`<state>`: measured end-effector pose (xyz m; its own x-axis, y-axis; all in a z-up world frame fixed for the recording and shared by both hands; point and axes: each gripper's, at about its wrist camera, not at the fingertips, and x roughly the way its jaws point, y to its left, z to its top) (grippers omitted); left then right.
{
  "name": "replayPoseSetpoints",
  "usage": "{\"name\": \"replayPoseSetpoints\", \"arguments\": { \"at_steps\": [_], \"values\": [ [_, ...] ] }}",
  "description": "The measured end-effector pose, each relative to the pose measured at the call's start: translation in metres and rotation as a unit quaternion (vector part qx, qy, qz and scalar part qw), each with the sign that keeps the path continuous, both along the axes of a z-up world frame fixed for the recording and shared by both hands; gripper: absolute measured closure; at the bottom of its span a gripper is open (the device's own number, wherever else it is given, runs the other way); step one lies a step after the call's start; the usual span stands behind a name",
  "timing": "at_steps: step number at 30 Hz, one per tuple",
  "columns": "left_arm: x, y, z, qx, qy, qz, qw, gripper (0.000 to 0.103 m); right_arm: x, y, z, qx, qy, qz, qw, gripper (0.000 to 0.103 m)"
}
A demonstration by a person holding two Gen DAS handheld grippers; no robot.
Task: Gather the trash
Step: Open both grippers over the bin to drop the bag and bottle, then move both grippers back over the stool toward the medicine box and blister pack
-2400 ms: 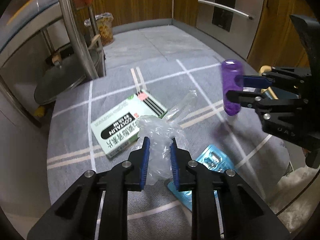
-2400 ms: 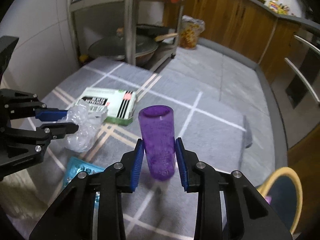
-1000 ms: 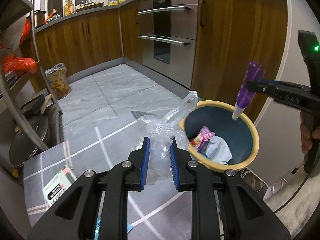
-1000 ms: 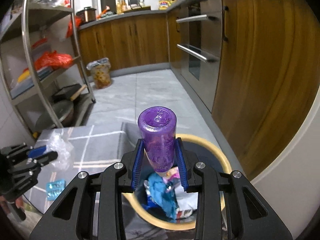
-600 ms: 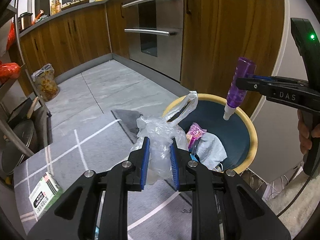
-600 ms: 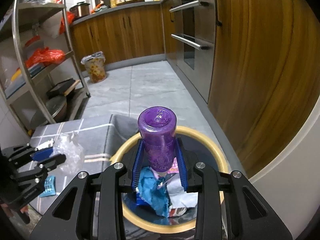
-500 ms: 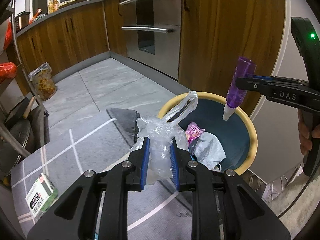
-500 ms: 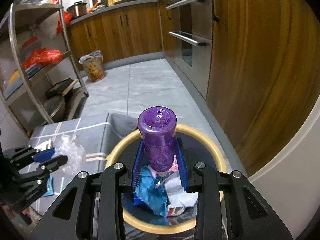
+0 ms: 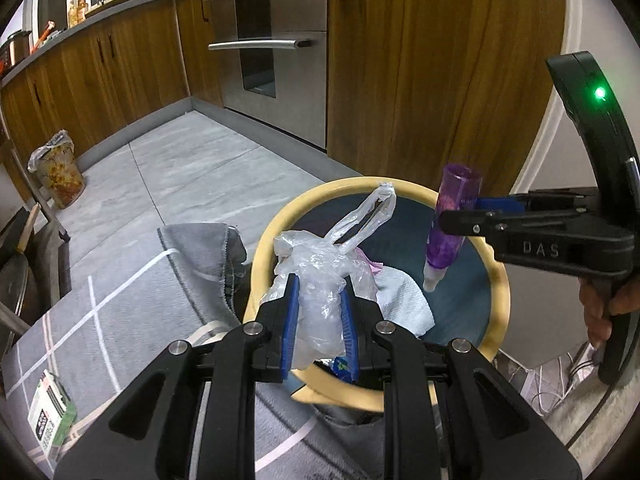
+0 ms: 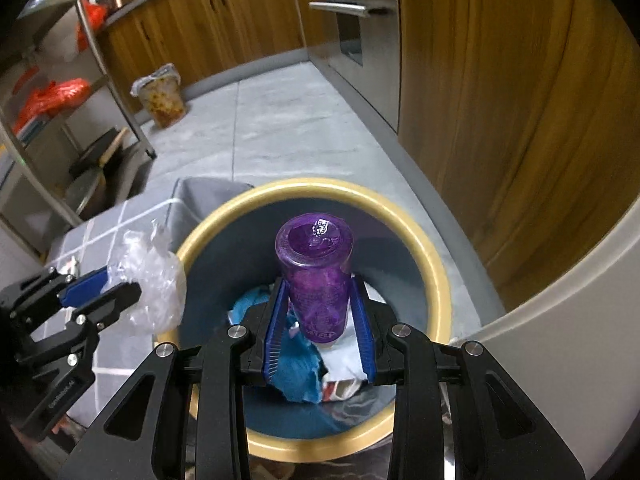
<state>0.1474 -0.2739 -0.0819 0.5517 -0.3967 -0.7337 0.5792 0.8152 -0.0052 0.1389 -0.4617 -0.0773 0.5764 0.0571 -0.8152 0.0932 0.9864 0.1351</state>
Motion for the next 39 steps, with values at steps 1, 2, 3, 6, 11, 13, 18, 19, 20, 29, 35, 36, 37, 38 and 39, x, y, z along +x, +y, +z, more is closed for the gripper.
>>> {"name": "replayPoseSetpoints", "arguments": {
  "at_steps": [1,2,3,6,11,13,18,19,20,29,35,36,37,38,39],
  "values": [
    [0.002,-0.001,-0.002,-0.001,0.002,0.001,1.0,0.083,0.002,-0.001,-0.001,0.002,0.002,-0.002,1.0,0.07],
    [0.005,-0.001,-0.003,-0.003,0.005,0.004,1.0,0.083,0.003,-0.002,-0.003,0.003,0.004,-0.004,1.0,0.07],
    [0.006,-0.001,-0.004,-0.007,0.007,0.007,0.9999,0.083,0.004,-0.003,-0.003,0.004,0.005,-0.005,1.0,0.07],
    [0.012,-0.002,-0.006,-0.014,0.015,0.012,0.9997,0.083,0.008,-0.006,-0.005,0.004,0.005,-0.012,1.0,0.07],
    [0.014,-0.008,-0.009,-0.013,0.015,0.004,0.9998,0.083,0.009,-0.014,-0.007,0.014,0.004,-0.029,0.999,0.07],
    [0.014,-0.009,-0.009,-0.013,0.014,0.005,0.9998,0.083,0.009,-0.018,-0.006,0.021,0.001,-0.036,0.999,0.07],
    [0.015,-0.009,-0.008,-0.015,0.009,0.012,0.9998,0.082,0.007,-0.021,-0.004,0.028,-0.004,-0.045,0.999,0.069],
    [0.015,-0.008,-0.008,-0.016,0.008,0.013,0.9998,0.08,0.007,-0.021,-0.004,0.027,-0.005,-0.044,0.999,0.069],
    [0.014,-0.008,-0.008,-0.015,0.007,0.014,0.9998,0.078,0.006,-0.021,-0.004,0.028,-0.005,-0.044,0.999,0.069],
    [0.011,-0.001,-0.004,-0.012,0.001,0.017,0.9998,0.06,0.006,-0.021,0.0,0.032,-0.014,-0.045,0.998,0.056],
    [0.012,0.01,0.0,-0.008,-0.003,0.028,0.9996,0.059,0.006,-0.016,0.006,0.032,-0.02,-0.047,0.998,0.051],
    [0.011,0.013,0.001,-0.007,-0.005,0.03,0.9995,0.059,0.006,-0.014,0.008,0.032,-0.021,-0.046,0.998,0.051],
    [0.01,0.015,0.002,-0.007,-0.006,0.031,0.9995,0.059,0.005,-0.012,0.01,0.031,-0.024,-0.044,0.998,0.051],
    [0.009,0.019,0.003,-0.006,-0.008,0.034,0.9994,0.059,0.005,-0.01,0.012,0.03,-0.026,-0.044,0.998,0.05],
    [0.008,0.021,0.005,-0.005,-0.009,0.036,0.9993,0.059,0.004,-0.008,0.014,0.03,-0.027,-0.044,0.998,0.049]
  ]
}}
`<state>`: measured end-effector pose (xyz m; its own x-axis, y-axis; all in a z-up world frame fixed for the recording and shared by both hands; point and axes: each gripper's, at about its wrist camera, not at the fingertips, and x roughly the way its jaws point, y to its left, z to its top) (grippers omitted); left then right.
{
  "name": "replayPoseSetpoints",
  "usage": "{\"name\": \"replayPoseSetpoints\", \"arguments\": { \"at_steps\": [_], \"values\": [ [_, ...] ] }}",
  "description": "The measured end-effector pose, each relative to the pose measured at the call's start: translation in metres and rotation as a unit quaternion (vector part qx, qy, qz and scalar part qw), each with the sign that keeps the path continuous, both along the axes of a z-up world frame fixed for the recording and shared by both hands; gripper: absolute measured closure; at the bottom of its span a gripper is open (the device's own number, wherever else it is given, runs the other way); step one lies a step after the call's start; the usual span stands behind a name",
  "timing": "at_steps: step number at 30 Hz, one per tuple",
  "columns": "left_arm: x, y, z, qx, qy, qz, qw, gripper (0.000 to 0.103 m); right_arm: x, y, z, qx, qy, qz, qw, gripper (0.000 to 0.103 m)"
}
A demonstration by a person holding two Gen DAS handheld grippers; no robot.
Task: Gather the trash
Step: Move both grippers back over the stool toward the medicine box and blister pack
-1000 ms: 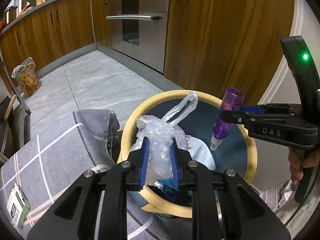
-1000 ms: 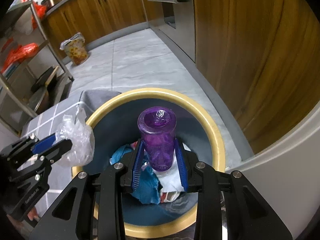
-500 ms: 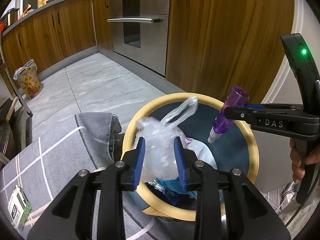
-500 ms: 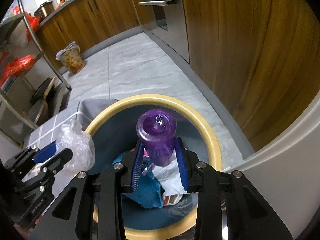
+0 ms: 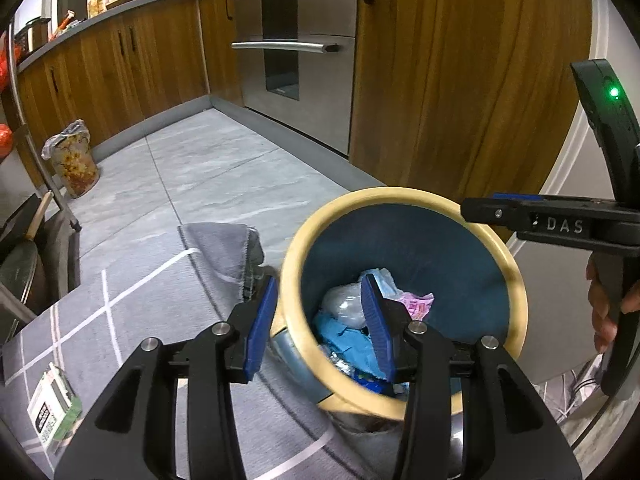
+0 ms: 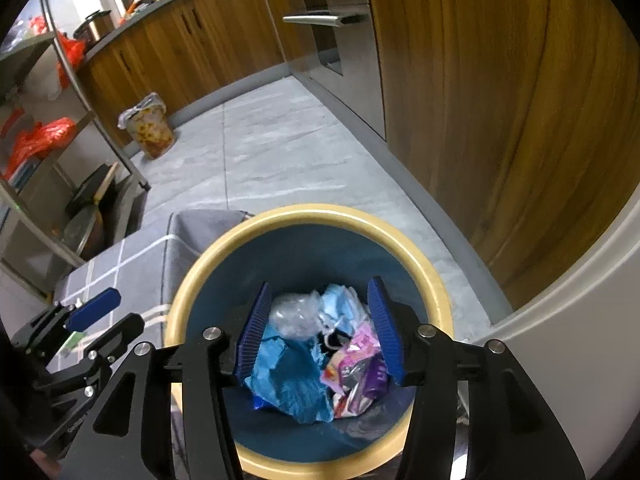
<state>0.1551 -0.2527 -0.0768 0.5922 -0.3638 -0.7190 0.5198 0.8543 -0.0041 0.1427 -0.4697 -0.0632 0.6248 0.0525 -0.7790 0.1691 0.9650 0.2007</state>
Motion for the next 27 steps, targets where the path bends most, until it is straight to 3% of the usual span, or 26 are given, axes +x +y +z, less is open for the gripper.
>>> {"name": "replayPoseSetpoints", "arguments": {
  "at_steps": [10,14,16,20,27],
  "values": [
    [-0.024,0.047,0.022,0.007,-0.022,0.023,0.9995,0.059,-0.004,0.043,0.028,-0.011,-0.026,0.028,0.999,0.04],
    [-0.037,0.079,0.03,0.014,-0.034,0.046,0.9983,0.049,-0.007,0.073,0.034,-0.025,-0.033,0.056,0.998,0.025],
    [-0.042,0.094,0.033,0.017,-0.035,0.058,0.9976,0.048,-0.01,0.088,0.038,-0.035,-0.037,0.069,0.996,0.023],
    [-0.052,0.132,0.04,0.024,-0.045,0.094,0.9942,0.037,-0.017,0.111,0.046,-0.03,-0.048,0.08,0.995,0.014],
    [-0.069,0.206,0.056,0.018,-0.057,0.159,0.9855,0.032,-0.028,0.16,0.055,-0.022,-0.058,0.104,0.993,0.011]
  ]
}}
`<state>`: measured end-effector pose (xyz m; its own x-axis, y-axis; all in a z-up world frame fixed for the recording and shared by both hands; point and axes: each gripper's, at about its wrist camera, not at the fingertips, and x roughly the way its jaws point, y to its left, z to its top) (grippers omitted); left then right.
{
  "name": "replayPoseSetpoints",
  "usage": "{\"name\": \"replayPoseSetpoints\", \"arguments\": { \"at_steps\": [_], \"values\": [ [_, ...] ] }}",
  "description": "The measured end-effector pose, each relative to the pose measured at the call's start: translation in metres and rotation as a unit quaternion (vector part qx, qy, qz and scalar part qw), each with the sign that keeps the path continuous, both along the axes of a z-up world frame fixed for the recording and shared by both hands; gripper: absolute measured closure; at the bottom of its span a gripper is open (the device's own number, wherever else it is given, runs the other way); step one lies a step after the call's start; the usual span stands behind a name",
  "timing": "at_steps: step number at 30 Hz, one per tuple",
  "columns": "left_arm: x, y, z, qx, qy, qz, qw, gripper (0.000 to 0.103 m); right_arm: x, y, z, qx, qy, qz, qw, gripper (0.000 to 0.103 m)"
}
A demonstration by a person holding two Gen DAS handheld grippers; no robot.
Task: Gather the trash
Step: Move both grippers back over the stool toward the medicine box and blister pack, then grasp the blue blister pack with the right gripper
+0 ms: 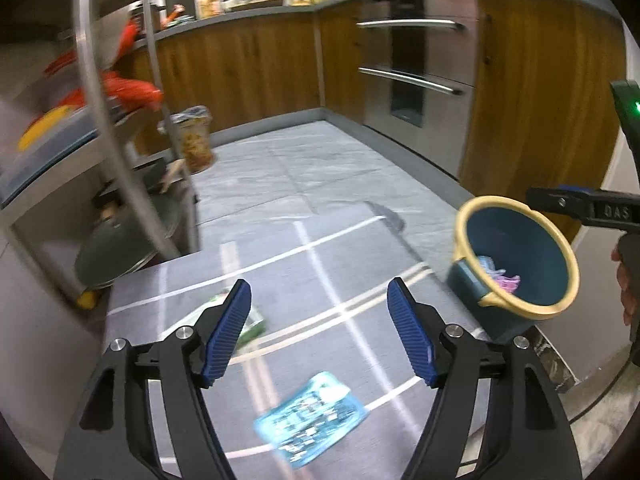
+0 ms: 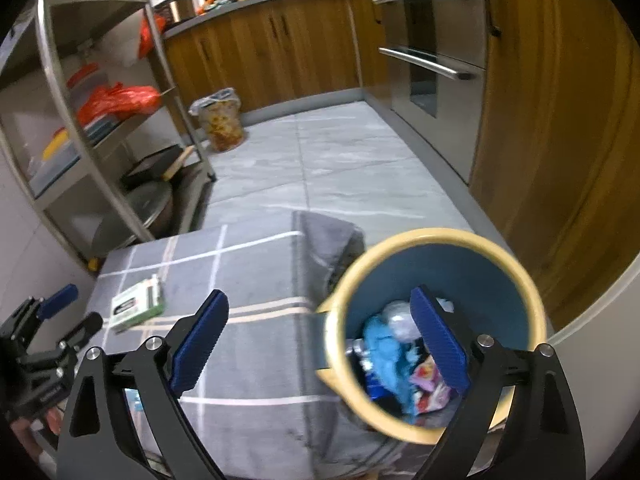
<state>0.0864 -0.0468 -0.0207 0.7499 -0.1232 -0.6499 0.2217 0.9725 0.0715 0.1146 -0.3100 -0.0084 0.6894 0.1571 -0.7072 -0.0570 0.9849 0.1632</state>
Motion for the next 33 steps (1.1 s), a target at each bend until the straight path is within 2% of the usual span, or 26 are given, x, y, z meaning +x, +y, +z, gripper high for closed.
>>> {"name": "replayPoseSetpoints", "arguments": {
  "at_steps": [9,15,19,23,26,33],
  "values": [
    [-0.032,0.08,0.005,0.004,0.001,0.067,0.9977,0.032,-0.01,0.091,-0.016,-0.003,0.007,0.086,0.996,0.011],
    [-0.039,0.126,-0.013,-0.005,0.024,0.128,0.9915,0.03,-0.019,0.155,-0.031,-0.029,0.019,0.172,0.984,0.011],
    [-0.038,0.147,-0.02,-0.029,0.038,0.158,0.9863,0.03,-0.027,0.183,-0.049,-0.045,0.041,0.207,0.976,0.011],
    [-0.034,0.148,-0.022,-0.025,0.035,0.153,0.9872,0.03,-0.028,0.202,-0.075,-0.061,0.078,0.209,0.973,0.011],
    [-0.029,0.143,-0.025,-0.02,0.036,0.143,0.9888,0.03,-0.028,0.214,-0.093,-0.041,0.107,0.218,0.969,0.01],
    [-0.018,0.14,-0.036,-0.013,0.042,0.131,0.9904,0.03,-0.028,0.233,-0.124,-0.058,0.148,0.216,0.963,0.008]
  ]
}}
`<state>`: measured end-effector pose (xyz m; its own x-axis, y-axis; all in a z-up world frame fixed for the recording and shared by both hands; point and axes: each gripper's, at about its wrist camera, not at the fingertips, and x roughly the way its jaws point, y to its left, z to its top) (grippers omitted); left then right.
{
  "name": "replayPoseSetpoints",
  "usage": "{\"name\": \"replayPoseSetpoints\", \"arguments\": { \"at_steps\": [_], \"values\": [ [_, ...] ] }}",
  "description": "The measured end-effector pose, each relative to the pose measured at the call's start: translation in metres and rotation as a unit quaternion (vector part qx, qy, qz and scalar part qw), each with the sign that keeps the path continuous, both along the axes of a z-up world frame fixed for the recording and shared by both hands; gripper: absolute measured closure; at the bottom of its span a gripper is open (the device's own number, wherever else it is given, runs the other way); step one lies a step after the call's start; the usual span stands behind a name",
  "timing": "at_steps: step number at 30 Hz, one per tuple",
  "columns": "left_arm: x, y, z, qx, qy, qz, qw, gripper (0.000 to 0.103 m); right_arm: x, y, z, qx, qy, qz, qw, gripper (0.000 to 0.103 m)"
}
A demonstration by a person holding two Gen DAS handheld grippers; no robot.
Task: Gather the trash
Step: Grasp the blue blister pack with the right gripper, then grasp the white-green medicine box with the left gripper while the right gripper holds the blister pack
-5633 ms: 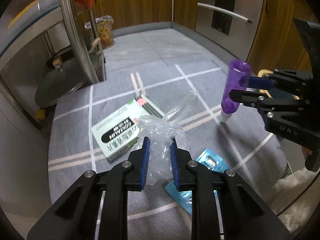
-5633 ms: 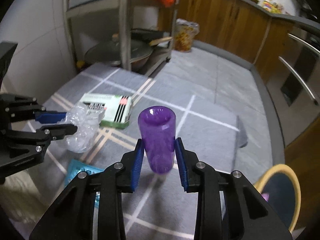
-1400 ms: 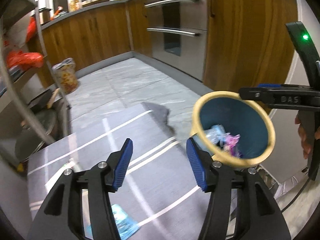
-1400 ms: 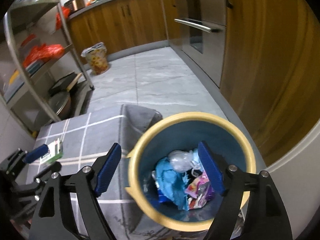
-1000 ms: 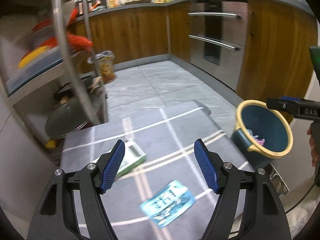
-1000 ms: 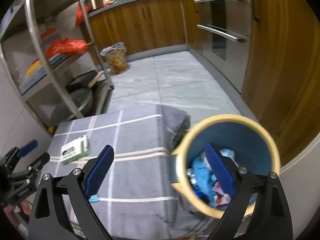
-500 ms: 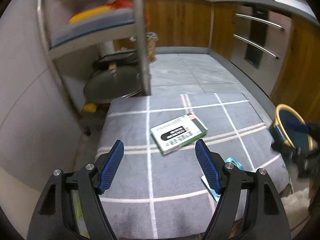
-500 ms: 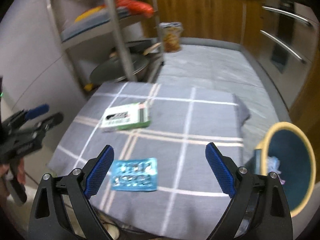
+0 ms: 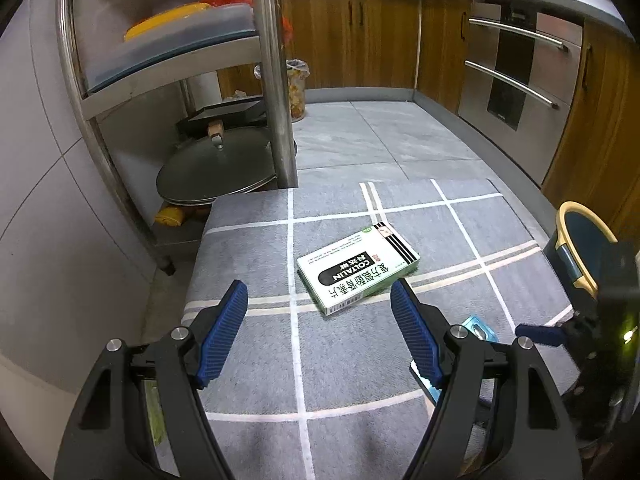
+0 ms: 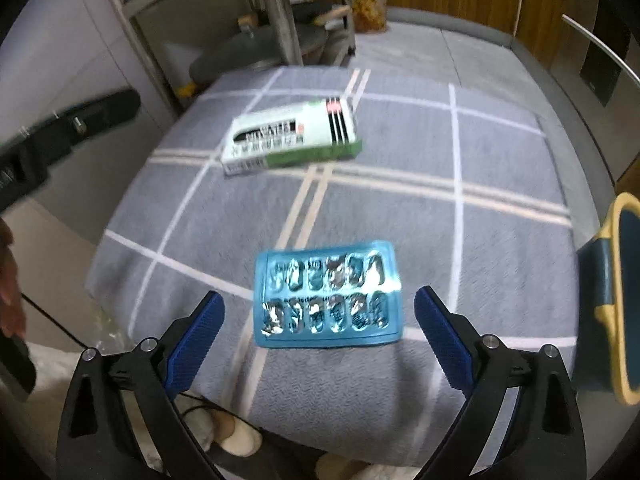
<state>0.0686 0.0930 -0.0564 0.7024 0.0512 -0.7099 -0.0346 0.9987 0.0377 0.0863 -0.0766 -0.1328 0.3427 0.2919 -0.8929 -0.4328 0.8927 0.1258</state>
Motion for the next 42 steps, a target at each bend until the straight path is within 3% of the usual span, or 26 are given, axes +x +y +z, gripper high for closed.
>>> {"name": "replayPoseSetpoints", "arguments": {
  "at_steps": [8,12,16,21,35,42],
  "values": [
    [0.012,0.0,-0.006,-0.001,0.004,-0.006,1.0,0.03,-0.01,0.013,-0.013,-0.017,0.018,0.005,1.0,0.008],
    [0.017,-0.001,-0.008,-0.004,0.005,-0.006,1.0,0.03,-0.016,0.025,-0.024,-0.055,0.004,0.036,0.998,0.008],
    [0.018,-0.004,-0.01,0.001,0.007,-0.012,0.9999,0.03,-0.009,0.024,-0.032,-0.077,-0.007,0.034,0.996,0.009],
    [0.02,-0.004,-0.012,0.001,0.009,-0.011,0.9999,0.03,0.009,0.006,-0.028,-0.052,0.0,0.001,0.999,0.023],
    [0.023,-0.014,-0.017,0.009,0.018,-0.022,0.9996,0.03,0.05,-0.045,-0.01,-0.014,-0.006,-0.098,0.995,0.023],
    [0.049,-0.018,-0.043,-0.001,0.063,-0.023,0.9977,0.025,0.059,-0.069,-0.009,-0.013,-0.006,-0.117,0.993,0.023]
  ]
}}
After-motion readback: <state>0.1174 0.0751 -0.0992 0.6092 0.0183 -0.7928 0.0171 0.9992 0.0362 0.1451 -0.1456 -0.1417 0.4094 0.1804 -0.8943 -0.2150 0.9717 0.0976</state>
